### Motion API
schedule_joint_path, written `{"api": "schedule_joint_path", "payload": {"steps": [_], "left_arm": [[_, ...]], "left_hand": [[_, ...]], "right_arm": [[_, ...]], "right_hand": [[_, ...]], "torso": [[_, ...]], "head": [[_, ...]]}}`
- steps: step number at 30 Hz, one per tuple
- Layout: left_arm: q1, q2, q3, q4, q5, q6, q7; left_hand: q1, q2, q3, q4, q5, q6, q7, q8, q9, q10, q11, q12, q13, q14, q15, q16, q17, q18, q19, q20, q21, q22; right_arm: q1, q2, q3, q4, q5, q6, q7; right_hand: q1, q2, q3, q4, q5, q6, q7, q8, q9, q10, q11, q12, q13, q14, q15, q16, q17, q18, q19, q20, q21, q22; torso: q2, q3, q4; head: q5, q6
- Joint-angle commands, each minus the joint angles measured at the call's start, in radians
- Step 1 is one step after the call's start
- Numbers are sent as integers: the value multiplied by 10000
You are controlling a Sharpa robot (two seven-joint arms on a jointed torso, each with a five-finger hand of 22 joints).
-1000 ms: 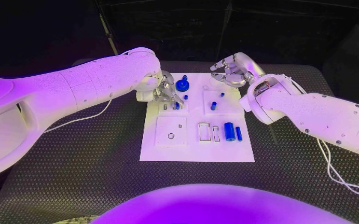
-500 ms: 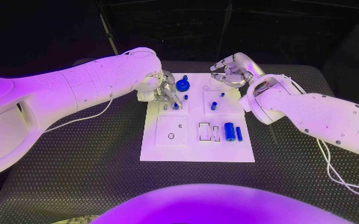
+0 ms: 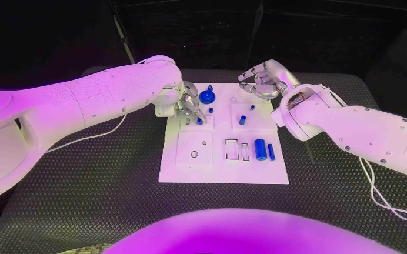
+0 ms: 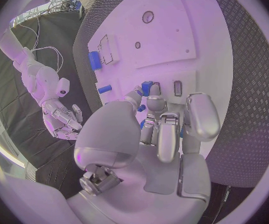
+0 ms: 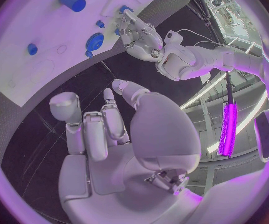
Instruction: Assemble the parts on the task board
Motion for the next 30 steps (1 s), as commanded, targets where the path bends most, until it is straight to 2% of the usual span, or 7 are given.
{"api": "schedule_joint_path", "payload": {"steps": [1, 6, 15, 22, 30], "left_arm": [[7, -131, 9, 177, 75, -464, -37], [6, -334, 17, 464, 77, -921, -9], [-18, -736, 17, 1119, 76, -2180, 58], [-146, -908, 12, 1460, -107, -2968, 100], [-314, -931, 8, 1583, -355, -3176, 94]], "left_hand": [[-221, -123, 1912, -1659, 242, -77, 18, 114, 87, 151, -48, 2, 90, 1038, -30, 30, 2635, -186, 65, -18, 89, 1658], [-432, -309, 2330, -1735, 481, -63, -2, 224, 205, 314, -72, 110, 271, 1038, -50, 30, 2635, -206, 105, -33, 222, 1686], [-724, -605, 3038, -1832, 605, -6, -50, 406, 384, 625, -127, 329, 631, 1038, -100, 30, 2635, -247, 188, -80, 488, 1743], [-802, -701, 3249, -1855, 645, 7, -64, 456, 435, 679, -143, 350, 669, 1038, -116, 30, 2635, -261, 213, -95, 573, 1761], [-825, -736, 3316, -1864, 655, 11, -68, 472, 451, 688, -148, 347, 666, 1038, -120, 30, 2635, -263, 219, -100, 590, 1765]], "right_arm": [[20, 3, 9, 6, 1, 60, 50], [20, -1, 8, -15, 1, 62, 53], [19, -16, 8, -46, 1, 60, 66], [19, -26, 8, -51, 2, 73, 68], [20, -30, 8, -55, 2, 97, 64]], "right_hand": [[91, 41, -57, 12, 33, -64, -3, 46, -10, -30, 6, -19, 9, 815, -20, -55, 1647, 78, -31, -13, -33, 10], [91, 41, -57, 12, 33, -64, -3, 46, -10, -30, 6, -19, 9, 815, -20, -55, 1647, 78, -31, -13, -33, 10], [91, 41, -57, 12, 33, -64, -3, 46, -10, -30, 6, -19, 9, 815, -20, -55, 1647, 78, -31, -13, -33, 10], [88, 49, -76, 27, 46, -59, -3, 55, -8, -23, 7, -12, 14, 815, -19, -56, 1645, 77, -28, -11, -32, 13], [88, 49, -76, 27, 46, -59, -3, 55, -8, -23, 7, -12, 14, 815, -19, -56, 1645, 77, -28, -11, -32, 13]], "torso": [[-4, 3, 6], [-5, 4, 14], [-17, 13, 19], [-14, 9, 4], [-5, 7, -8]], "head": [[9, -1], [20, -1], [71, -1], [127, -1], [157, -1]]}}
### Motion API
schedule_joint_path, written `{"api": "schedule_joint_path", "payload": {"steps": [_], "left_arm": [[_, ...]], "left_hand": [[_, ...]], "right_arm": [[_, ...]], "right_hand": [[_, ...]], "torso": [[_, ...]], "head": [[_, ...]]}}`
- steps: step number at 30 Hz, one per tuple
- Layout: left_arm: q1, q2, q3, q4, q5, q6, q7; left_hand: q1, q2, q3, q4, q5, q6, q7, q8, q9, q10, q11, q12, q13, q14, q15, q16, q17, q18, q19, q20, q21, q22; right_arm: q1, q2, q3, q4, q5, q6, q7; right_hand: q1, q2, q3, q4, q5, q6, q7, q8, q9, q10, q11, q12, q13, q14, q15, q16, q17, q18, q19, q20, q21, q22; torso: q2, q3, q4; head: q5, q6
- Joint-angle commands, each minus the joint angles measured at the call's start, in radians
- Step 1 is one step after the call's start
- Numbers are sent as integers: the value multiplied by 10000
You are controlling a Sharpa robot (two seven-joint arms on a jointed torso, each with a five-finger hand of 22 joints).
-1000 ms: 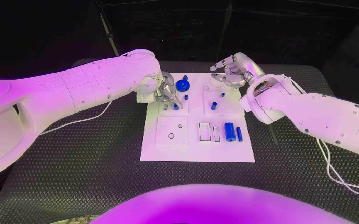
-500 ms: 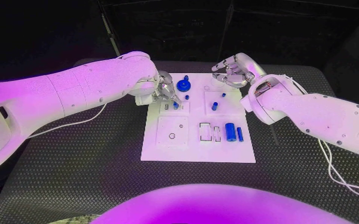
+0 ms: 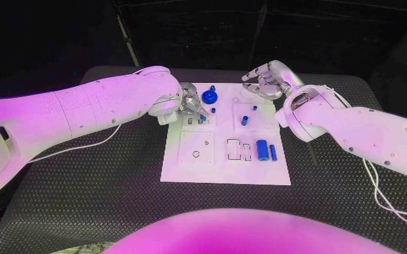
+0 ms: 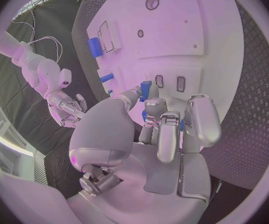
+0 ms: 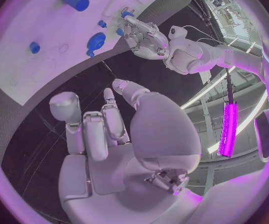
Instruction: Assemble the parts on the task board
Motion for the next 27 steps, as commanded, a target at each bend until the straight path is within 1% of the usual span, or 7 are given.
{"api": "schedule_joint_path", "payload": {"steps": [1, 6, 11, 14, 21, 22, 27], "left_arm": [[-24, -8, 6, 35, -251, -437, 68], [-83, 3, 3, 30, -378, -423, 53], [-124, -4, 0, 19, -445, -337, 38], [-139, -22, 0, 26, -458, -259, 29], [-165, -127, -1, 62, -472, -61, 7], [-167, -147, -1, 67, -476, -44, 5], [-174, -215, -1, 76, -536, -17, -7]], "left_hand": [[-31, 6, 1695, -1643, 52, -10, -48, 28, 17, 243, -205, 37, 5, 1040, -50, 31, 2635, -106, 190, -72, 44, 1765], [-38, -4, 1719, -1645, 55, -9, -49, 33, 22, 243, -206, 32, -1, 1040, -52, 31, 2635, -104, 189, -73, 36, 1763], [-48, -18, 1760, -1651, 65, -8, -50, 41, 31, 250, -208, 33, 3, 1040, -55, 31, 2635, -103, 188, -76, 29, 1761], [-48, -18, 1760, -1651, 65, -8, -50, 41, 31, 250, -208, 33, 3, 1040, -55, 31, 2635, -103, 188, -76, 29, 1761], [-77, -68, 1839, -1666, 102, -7, -52, 56, 49, 274, -211, 44, 30, 1040, -59, 31, 2635, -104, 190, -81, 33, 1761], [-78, -71, 1843, -1667, 104, -7, -52, 57, 50, 276, -212, 45, 32, 1040, -59, 31, 2635, -104, 191, -81, 34, 1761], [-89, -90, 1872, -1673, 123, -4, -54, 65, 58, 289, -213, 52, 47, 1040, -61, 31, 2635, -105, 193, -83, 42, 1763]], "right_arm": [[21, -6, 9, 14, 3, 64, 57], [21, -8, 9, 17, 3, 77, 51], [21, -8, 9, 17, 3, 85, 49], [21, -8, 9, 15, 3, 90, 51], [21, -5, 9, 11, 3, 104, 57], [21, -8, 9, 10, 3, 104, 57], [21, -15, 9, 9, 3, 107, 55]], "right_hand": [[88, 49, -43, -6, 46, -59, -3, 56, -8, -23, 7, -12, 16, 815, -18, -56, 1638, 77, -28, -11, -32, 14], [88, 49, -43, -6, 46, -59, -3, 56, -8, -23, 7, -12, 16, 815, -18, -56, 1638, 77, -28, -11, -32, 14], [88, 49, -43, -6, 46, -59, -3, 56, -8, -23, 7, -12, 16, 815, -18, -56, 1638, 77, -28, -11, -32, 14], [88, 49, -43, -6, 46, -59, -3, 56, -8, -23, 7, -12, 16, 815, -18, -56, 1638, 77, -28, -11, -32, 14], [88, 49, -43, -6, 46, -59, -3, 56, -8, -23, 7, -12, 16, 815, -18, -56, 1638, 77, -28, -11, -32, 14], [88, 49, -43, -6, 46, -59, -3, 56, -8, -23, 7, -12, 16, 815, -18, -56, 1638, 77, -28, -11, -32, 14], [85, 43, -62, 1, 51, -64, -3, 58, -8, -19, 8, -8, 19, 816, -18, -54, 1642, 78, -30, -10, -36, 7]], "torso": [[14, -7, -11], [26, -4, -11], [21, -14, -16], [22, -15, -8], [19, -14, -17], [19, -19, -17], [19, -15, -10]], "head": [[9, -1], [26, -1], [27, -1], [33, -1], [32, -1], [26, -1], [32, -1]]}}
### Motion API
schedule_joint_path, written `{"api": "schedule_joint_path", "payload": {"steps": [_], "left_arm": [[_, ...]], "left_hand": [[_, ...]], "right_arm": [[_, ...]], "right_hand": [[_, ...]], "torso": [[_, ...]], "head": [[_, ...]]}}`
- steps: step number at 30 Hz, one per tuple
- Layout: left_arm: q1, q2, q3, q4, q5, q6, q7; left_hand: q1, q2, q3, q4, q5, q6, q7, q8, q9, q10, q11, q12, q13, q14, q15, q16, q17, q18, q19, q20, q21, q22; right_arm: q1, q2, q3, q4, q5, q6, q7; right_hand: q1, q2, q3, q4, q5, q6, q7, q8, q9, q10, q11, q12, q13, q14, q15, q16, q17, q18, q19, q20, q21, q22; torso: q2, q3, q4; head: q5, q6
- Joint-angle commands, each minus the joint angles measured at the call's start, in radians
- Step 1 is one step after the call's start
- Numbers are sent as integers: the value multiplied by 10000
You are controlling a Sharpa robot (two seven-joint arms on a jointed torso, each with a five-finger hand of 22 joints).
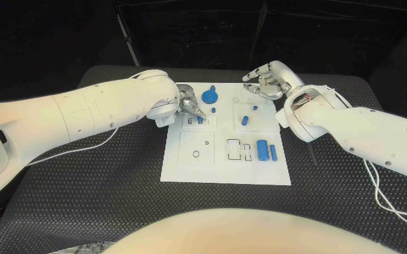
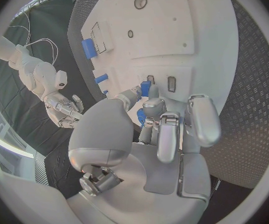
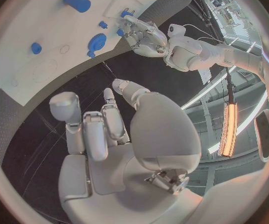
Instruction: Assemble the parts on the task board
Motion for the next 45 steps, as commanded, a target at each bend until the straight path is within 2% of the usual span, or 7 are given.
{"api": "schedule_joint_path", "payload": {"steps": [1, 20, 45], "left_arm": [[-10, -27, -9, 12, -160, 187, -21], [-15, -75, -9, 69, -188, 412, -42], [-14, -27, -8, 28, -166, 730, -67]], "left_hand": [[14, 13, 1640, -1576, 55, -1, -58, 41, -5, 6, -32, 53, 9, 1040, -61, 31, 2634, -107, 228, -44, 43, 1762], [-9, -32, 1708, -1593, 92, 9, -63, 59, 13, 47, -37, 81, 62, 1040, -66, 31, 2634, -113, 236, -48, 77, 1770], [-22, -60, 1751, -1603, 110, 20, -67, 71, 24, 75, -41, 102, 98, 1040, -70, 31, 2634, -120, 245, -51, 117, 1778]], "right_arm": [[21, -6, 9, 11, 2, 54, 56], [20, 11, 9, -3, 2, 71, 56], [20, 25, 9, -9, 2, 75, 58]], "right_hand": [[85, 43, -62, 2, 52, -64, -3, 58, -8, -19, 8, -8, 9, 816, -18, -54, 1644, 77, -30, -10, -36, 8], [85, 43, -62, 2, 52, -64, -3, 58, -8, -19, 8, -8, 9, 816, -18, -54, 1644, 77, -30, -10, -36, 8], [85, 43, -62, 2, 52, -64, -3, 58, -8, -19, 8, -8, 9, 816, -18, -54, 1644, 77, -30, -10, -36, 8]], "torso": [[-2, -2, 6], [6, 11, -7], [8, 4, 0]], "head": [[6, -1], [6, -1], [7, -1]]}}
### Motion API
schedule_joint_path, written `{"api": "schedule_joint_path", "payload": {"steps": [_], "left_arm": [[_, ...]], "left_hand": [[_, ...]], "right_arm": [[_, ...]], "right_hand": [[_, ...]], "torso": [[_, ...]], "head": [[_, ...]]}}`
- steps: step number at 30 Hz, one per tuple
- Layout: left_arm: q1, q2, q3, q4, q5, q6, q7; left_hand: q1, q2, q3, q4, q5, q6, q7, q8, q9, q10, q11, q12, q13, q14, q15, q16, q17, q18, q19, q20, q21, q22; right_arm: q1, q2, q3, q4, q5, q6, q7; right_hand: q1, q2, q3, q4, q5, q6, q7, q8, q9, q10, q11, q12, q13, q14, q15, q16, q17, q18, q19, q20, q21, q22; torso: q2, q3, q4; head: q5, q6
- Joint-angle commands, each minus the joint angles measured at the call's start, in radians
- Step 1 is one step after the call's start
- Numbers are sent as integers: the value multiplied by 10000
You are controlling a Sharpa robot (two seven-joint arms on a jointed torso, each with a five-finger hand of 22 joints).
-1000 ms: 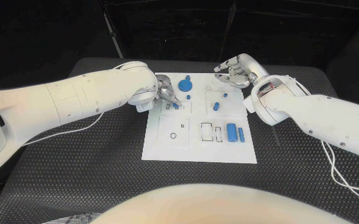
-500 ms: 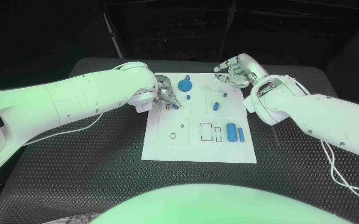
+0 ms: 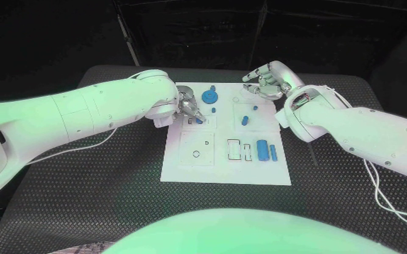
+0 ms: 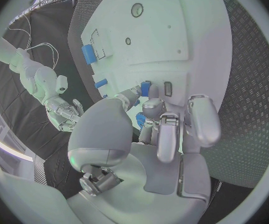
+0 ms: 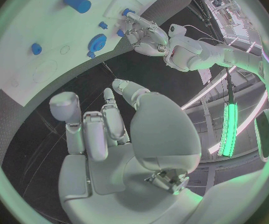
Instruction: Assemble the parts on the task board
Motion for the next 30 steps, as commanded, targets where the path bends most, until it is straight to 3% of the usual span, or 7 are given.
{"api": "schedule_joint_path", "payload": {"steps": [1, 18, 30], "left_arm": [[-17, 16, -14, -16, -48, 268, -59], [-12, 198, -13, -295, 63, 788, -108], [-11, 422, -14, -566, 84, 1157, -141]], "left_hand": [[65, 27, 1562, -1522, 31, 16, -64, 34, 0, 5, -41, 56, 8, 1040, -71, 31, 2634, -121, 246, -52, 69, 1779], [26, 23, 1618, -1507, 47, 30, -65, 46, 11, 43, -43, 82, 56, 1040, -74, 31, 2634, -127, 255, -56, 105, 1787], [-303, 143, 1812, -1306, 48, 94, -98, 75, 50, 145, -65, 150, 184, 1040, -87, 31, 2634, -134, 266, -68, 150, 1795]], "right_arm": [[20, 8, 9, 12, 2, 35, 57], [20, 14, 9, 15, 2, 33, 53], [21, 7, 9, 30, 2, 36, 48]], "right_hand": [[85, 43, -63, 2, 52, -64, -3, 58, -9, -19, 8, -8, 12, 816, -18, -54, 1647, 78, -30, -10, -36, 8], [85, 43, -63, 2, 52, -64, -3, 58, -9, -19, 8, -8, 12, 816, -18, -54, 1647, 78, -30, -10, -36, 8], [85, 43, -63, 2, 52, -64, -3, 58, -9, -19, 8, -8, 12, 816, -18, -54, 1647, 78, -30, -10, -36, 8]], "torso": [[3, 0, 1], [-4, 6, -2], [1, 5, -4]], "head": [[-3, -1], [-15, -1], [-25, -1]]}}
